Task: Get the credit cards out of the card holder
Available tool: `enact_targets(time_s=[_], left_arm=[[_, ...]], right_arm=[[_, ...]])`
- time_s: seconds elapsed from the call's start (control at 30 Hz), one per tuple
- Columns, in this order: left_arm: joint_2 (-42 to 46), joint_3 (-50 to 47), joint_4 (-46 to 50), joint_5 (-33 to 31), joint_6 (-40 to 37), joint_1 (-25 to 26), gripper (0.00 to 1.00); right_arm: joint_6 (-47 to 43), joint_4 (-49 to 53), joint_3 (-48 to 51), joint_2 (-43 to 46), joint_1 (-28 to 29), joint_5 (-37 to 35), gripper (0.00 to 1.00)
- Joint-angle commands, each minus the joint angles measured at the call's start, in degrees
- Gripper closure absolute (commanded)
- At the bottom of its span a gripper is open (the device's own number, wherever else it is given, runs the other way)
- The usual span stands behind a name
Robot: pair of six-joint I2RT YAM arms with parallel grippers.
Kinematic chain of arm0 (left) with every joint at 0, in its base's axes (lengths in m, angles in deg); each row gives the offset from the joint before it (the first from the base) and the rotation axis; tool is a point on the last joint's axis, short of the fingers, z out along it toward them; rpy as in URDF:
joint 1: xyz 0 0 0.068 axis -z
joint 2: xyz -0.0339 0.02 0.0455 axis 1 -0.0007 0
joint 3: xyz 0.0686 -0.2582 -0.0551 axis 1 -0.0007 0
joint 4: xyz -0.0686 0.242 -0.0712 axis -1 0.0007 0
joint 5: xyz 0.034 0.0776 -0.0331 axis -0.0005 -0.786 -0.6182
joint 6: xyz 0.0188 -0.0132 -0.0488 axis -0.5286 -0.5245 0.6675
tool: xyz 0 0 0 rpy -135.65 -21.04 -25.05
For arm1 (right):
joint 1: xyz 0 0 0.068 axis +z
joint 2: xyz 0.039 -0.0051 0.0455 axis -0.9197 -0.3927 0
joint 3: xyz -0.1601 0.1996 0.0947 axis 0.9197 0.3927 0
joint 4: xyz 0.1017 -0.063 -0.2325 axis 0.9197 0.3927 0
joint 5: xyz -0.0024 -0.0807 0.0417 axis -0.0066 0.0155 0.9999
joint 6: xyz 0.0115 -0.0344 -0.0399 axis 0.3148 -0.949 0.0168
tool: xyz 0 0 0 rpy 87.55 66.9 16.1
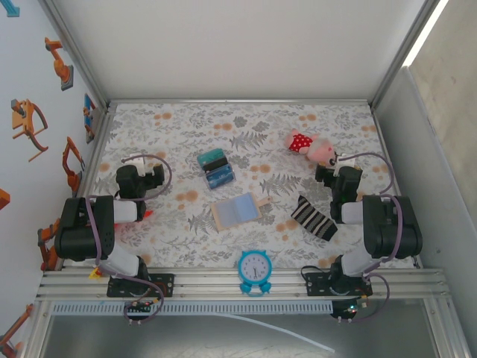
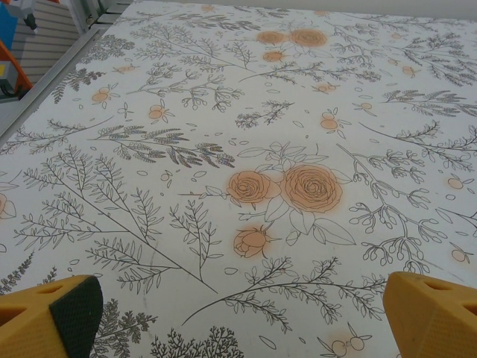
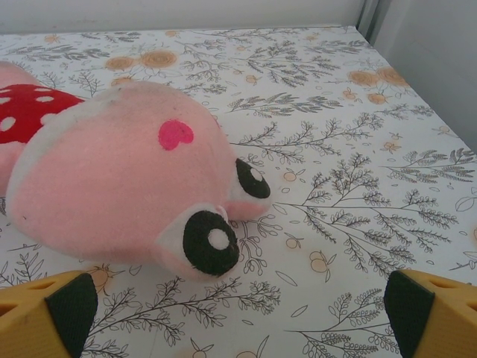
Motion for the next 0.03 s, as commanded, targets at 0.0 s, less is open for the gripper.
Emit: enact_targets(time_s=[0.0], left_arm=[[0.77,0.79,0.44,0.75,0.63,0.28,0.03]], right_arm=[[0.78,-0.06,-0.36,0.72,-0.32,-0.05,0.01]])
